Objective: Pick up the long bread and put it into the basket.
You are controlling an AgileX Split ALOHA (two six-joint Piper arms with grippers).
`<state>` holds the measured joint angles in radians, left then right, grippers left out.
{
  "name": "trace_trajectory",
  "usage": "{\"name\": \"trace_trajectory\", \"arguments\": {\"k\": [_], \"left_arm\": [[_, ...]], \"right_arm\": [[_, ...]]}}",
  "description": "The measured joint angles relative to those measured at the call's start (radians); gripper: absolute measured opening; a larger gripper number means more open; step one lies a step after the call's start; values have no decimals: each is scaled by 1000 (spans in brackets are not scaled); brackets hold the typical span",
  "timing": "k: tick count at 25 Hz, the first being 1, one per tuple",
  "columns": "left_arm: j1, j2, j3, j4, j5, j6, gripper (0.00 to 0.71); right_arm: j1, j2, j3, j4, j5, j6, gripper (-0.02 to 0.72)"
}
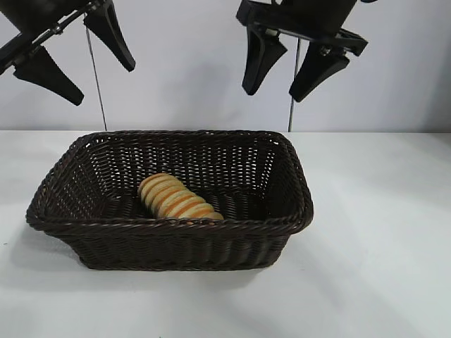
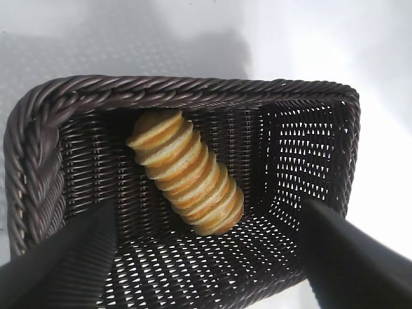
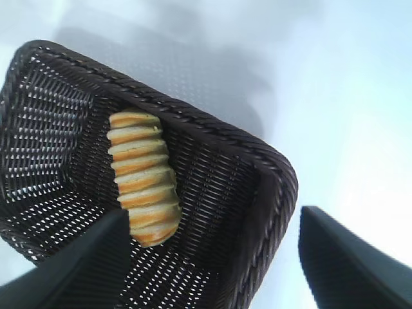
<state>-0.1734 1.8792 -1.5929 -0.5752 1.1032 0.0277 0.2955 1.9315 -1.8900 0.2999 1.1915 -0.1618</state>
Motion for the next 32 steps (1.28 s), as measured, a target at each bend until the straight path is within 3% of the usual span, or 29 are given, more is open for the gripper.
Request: {"name": "trace_trajectory", "arguments": {"k": [9, 32], "left_arm": [[0, 0, 0, 0, 6, 0, 565], [0, 0, 0, 0, 12, 0, 565]], "right_arm": [[-1, -1, -5, 0, 43, 0, 529], [-1, -1, -5, 0, 44, 0, 529]]}}
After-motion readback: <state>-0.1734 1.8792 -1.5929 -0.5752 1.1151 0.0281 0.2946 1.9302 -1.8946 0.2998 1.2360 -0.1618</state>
